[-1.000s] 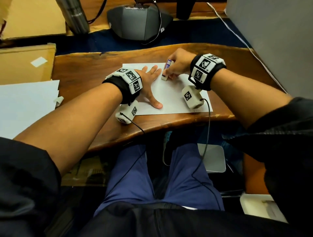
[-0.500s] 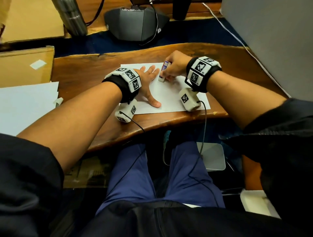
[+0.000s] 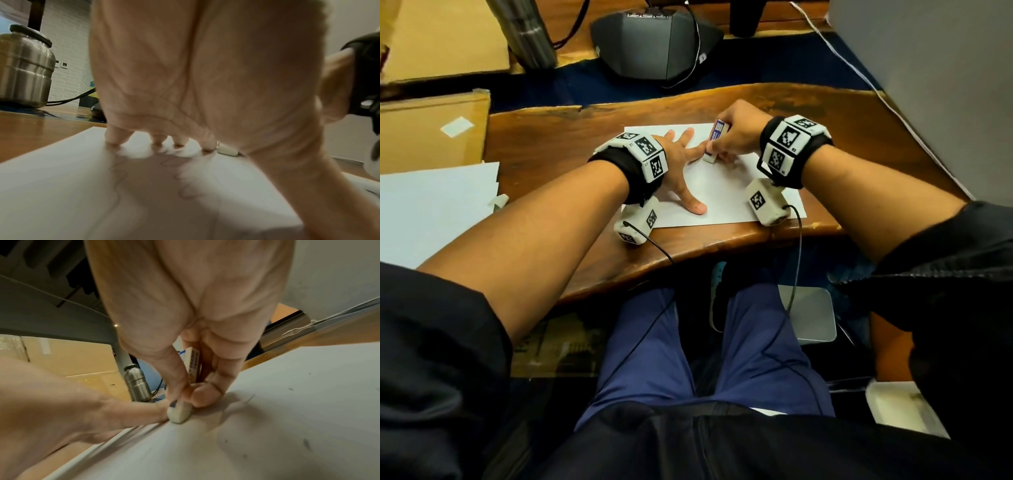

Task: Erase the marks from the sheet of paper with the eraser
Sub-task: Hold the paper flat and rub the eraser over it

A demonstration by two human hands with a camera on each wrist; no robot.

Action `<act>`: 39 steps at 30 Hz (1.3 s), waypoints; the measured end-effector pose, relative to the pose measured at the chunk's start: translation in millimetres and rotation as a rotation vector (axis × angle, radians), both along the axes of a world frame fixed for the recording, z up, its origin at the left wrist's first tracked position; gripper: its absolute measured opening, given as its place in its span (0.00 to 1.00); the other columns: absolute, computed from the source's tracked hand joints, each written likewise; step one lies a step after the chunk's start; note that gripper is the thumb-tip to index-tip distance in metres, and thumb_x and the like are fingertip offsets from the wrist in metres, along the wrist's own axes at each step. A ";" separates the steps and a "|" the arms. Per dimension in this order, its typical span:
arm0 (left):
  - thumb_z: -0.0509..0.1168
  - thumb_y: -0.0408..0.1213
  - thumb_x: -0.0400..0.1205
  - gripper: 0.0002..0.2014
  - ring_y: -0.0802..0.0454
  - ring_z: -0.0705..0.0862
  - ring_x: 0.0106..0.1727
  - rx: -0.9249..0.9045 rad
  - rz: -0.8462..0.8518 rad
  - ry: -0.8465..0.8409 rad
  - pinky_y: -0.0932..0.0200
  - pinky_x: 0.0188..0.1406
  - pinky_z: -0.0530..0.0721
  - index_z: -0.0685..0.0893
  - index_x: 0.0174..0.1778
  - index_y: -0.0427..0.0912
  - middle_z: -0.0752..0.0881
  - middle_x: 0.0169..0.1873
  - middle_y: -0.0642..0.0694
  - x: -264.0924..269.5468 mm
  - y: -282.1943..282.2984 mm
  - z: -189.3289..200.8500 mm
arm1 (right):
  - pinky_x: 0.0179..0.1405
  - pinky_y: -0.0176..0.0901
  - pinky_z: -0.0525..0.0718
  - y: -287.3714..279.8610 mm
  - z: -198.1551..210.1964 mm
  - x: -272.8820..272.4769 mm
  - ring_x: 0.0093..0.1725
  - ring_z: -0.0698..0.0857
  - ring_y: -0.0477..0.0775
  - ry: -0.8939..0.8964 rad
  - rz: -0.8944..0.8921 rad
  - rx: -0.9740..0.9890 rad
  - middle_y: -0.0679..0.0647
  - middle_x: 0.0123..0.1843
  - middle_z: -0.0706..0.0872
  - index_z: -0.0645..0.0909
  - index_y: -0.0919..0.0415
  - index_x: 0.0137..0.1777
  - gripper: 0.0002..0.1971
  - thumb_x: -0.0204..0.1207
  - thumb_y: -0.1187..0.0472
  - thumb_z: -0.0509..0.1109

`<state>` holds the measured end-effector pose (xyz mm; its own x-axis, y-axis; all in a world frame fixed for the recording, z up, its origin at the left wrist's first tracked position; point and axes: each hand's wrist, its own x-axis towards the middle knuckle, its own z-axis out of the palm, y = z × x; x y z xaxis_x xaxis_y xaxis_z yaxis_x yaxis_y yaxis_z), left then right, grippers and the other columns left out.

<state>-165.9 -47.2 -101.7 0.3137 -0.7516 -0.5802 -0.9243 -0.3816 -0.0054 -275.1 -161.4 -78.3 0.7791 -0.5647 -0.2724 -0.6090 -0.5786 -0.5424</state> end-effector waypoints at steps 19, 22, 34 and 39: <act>0.67 0.81 0.45 0.74 0.38 0.38 0.85 0.004 -0.014 -0.021 0.28 0.79 0.47 0.31 0.81 0.66 0.31 0.84 0.50 -3.7 -3.0 0.8 | 0.55 0.48 0.90 8.4 -5.3 -22.8 0.48 0.91 0.53 0.072 0.126 -0.006 0.55 0.49 0.92 0.87 0.62 0.58 0.13 0.77 0.57 0.77; 0.67 0.82 0.42 0.75 0.38 0.37 0.85 0.009 -0.011 -0.010 0.28 0.79 0.46 0.29 0.80 0.67 0.30 0.84 0.50 -3.9 -2.3 0.3 | 0.42 0.36 0.85 15.3 -8.3 -38.3 0.40 0.88 0.47 0.141 0.254 -0.014 0.50 0.43 0.90 0.87 0.58 0.53 0.10 0.77 0.55 0.77; 0.68 0.82 0.44 0.75 0.39 0.36 0.85 0.003 -0.010 -0.004 0.28 0.80 0.45 0.30 0.81 0.66 0.30 0.84 0.50 -3.0 -2.5 1.5 | 0.44 0.38 0.86 22.6 -6.7 -32.9 0.43 0.87 0.49 0.072 0.219 -0.051 0.51 0.46 0.89 0.85 0.58 0.53 0.09 0.77 0.55 0.77; 0.67 0.82 0.42 0.76 0.38 0.36 0.85 -0.003 0.011 0.020 0.28 0.80 0.45 0.29 0.80 0.66 0.30 0.84 0.50 -7.4 -0.5 4.8 | 0.47 0.41 0.88 18.8 -7.3 -45.9 0.43 0.88 0.50 0.041 0.205 -0.011 0.54 0.47 0.90 0.87 0.60 0.53 0.10 0.76 0.56 0.78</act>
<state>-173.3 -47.7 -96.9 0.3105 -0.7501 -0.5839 -0.9200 -0.3917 0.0140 -321.1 -142.6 -85.6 0.8666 -0.3984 -0.3004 -0.4989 -0.6988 -0.5126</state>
